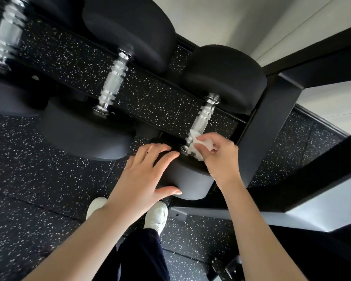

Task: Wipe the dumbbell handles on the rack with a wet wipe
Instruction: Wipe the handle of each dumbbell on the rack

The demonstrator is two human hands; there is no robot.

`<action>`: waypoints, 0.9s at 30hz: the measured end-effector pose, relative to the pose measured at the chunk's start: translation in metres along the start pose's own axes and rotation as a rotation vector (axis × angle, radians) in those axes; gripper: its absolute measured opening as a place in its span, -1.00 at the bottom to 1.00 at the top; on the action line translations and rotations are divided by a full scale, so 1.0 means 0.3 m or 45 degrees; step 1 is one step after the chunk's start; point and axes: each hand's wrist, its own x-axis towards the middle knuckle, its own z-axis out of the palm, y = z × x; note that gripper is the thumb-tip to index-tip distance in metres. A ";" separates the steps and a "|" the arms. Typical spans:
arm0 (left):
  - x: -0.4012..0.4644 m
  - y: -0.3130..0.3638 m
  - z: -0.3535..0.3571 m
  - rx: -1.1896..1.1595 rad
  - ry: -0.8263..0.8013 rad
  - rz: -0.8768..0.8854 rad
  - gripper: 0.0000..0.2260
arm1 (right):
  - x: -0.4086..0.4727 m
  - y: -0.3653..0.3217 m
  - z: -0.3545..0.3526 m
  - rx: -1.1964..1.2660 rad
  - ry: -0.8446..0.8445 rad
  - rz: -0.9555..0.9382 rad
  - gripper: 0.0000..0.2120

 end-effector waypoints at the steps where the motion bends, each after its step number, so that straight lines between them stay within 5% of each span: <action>1: -0.001 0.000 0.000 0.002 0.007 0.002 -0.35 | 0.007 -0.011 0.005 -0.031 -0.039 -0.062 -0.85; 7: -0.003 -0.003 0.006 0.000 0.040 0.018 -0.34 | 0.047 -0.019 0.041 -0.377 -0.191 -0.310 -0.88; 17: -0.004 -0.006 0.022 -0.013 0.103 0.009 -0.33 | 0.047 -0.043 0.037 -0.689 -0.203 -0.321 -0.87; 27: -0.005 -0.009 0.027 -0.002 0.120 0.010 -0.33 | 0.113 -0.071 0.069 -0.825 0.141 -0.578 -0.85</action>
